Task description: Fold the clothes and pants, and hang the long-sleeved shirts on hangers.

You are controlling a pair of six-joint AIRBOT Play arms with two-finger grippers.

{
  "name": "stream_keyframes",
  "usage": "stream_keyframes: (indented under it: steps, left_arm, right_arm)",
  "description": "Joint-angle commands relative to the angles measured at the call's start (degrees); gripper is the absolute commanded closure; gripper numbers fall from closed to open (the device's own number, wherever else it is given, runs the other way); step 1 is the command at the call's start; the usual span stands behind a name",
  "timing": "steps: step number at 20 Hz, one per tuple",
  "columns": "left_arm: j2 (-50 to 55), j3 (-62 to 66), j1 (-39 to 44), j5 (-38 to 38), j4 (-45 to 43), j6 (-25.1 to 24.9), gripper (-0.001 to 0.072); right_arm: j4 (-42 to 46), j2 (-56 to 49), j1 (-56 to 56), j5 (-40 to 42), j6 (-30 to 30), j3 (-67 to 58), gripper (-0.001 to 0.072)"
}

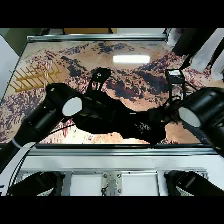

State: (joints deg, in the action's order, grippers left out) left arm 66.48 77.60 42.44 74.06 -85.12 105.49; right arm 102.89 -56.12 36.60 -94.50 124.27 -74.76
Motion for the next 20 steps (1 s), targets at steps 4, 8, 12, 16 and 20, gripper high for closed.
stream_keyframes:
  steps: [4, 8, 12, 16, 20]
  left_arm:
    - [-7.0, -11.9, 0.0, -0.8, 4.7, 2.0, 0.0687]
    - [-5.0, -16.5, -2.7, -6.8, 12.4, 1.7, 0.0688]
    - [-0.9, -12.7, -4.4, -6.4, 12.7, -1.0, 0.0688]
    - [-0.1, -8.9, -7.9, -7.9, 12.7, -1.3, 0.0688]
    - [-0.1, -8.3, -9.5, -8.8, 12.7, -2.3, 0.0687]
  right_arm:
    - [-8.6, 0.6, 0.4, -5.8, -2.8, -2.2, 0.068]
    - [-8.7, -1.5, 0.4, -2.8, -2.8, -1.9, 0.0679]
    - [-8.6, -2.9, 0.4, -2.8, -2.8, -1.9, 0.0679]
    - [-4.4, -3.0, 0.3, -2.8, -2.8, -1.9, 0.0679]
    - [-3.7, -3.3, 0.3, 0.0, -2.8, -1.9, 0.0679]
